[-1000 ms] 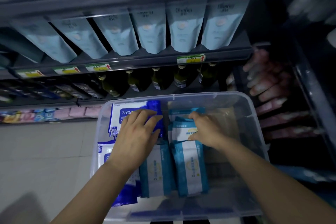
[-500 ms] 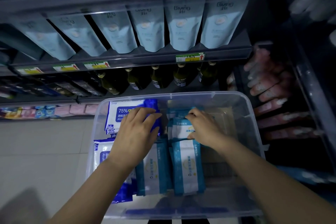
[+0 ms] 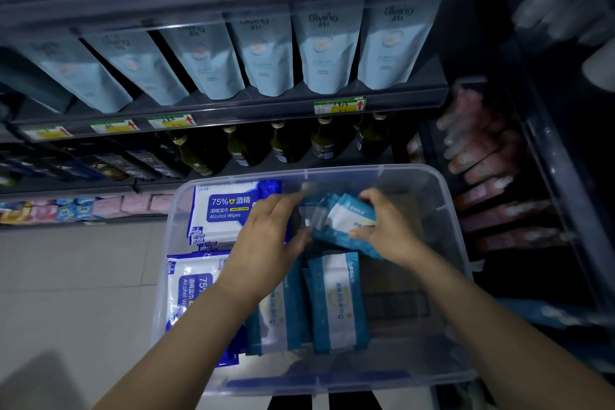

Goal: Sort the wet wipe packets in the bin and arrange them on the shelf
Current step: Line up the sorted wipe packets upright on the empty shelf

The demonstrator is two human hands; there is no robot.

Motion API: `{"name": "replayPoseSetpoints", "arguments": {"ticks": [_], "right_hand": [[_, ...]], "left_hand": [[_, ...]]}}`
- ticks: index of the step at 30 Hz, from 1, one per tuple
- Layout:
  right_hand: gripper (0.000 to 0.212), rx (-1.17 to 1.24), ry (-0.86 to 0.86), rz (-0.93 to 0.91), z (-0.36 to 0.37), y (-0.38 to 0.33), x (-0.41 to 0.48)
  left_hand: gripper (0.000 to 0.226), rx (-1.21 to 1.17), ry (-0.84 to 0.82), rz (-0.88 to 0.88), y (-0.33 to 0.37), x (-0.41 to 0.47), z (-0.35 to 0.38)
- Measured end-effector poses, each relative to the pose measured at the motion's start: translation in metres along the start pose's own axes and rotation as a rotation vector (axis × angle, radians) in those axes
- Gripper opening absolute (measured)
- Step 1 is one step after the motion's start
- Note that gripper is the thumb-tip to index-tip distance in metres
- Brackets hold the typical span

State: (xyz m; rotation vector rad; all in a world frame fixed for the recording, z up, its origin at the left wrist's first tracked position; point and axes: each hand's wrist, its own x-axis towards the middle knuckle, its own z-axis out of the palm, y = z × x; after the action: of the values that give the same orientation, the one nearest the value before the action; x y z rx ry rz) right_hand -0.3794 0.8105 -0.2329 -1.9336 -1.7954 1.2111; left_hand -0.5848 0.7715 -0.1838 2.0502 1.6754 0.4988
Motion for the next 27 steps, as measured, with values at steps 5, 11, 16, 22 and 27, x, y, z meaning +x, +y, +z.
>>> {"name": "replayPoseSetpoints", "arguments": {"ticks": [5, 11, 16, 22, 27], "right_hand": [[0.043, 0.57, -0.077, -0.055, -0.03, -0.027, -0.021], [0.045, 0.648, -0.169, -0.099, -0.033, -0.047, -0.02], [0.042, 0.621, -0.108, -0.057, -0.024, -0.032, -0.008], [0.066, 0.113, -0.067, 0.13, 0.014, 0.019, 0.023], [0.077, 0.113, -0.016, 0.209, 0.039, 0.033, 0.038]], "left_hand": [[0.087, -0.48, -0.082, -0.251, 0.024, 0.011, 0.0], [0.044, -0.74, 0.068, -0.325, 0.02, 0.021, -0.011], [0.025, -0.793, 0.29, -0.343, 0.005, 0.02, -0.029], [0.029, -0.924, 0.421, -0.469, -0.016, 0.013, -0.041], [0.021, -0.962, 0.461, -0.502, -0.025, 0.006, -0.042]]}}
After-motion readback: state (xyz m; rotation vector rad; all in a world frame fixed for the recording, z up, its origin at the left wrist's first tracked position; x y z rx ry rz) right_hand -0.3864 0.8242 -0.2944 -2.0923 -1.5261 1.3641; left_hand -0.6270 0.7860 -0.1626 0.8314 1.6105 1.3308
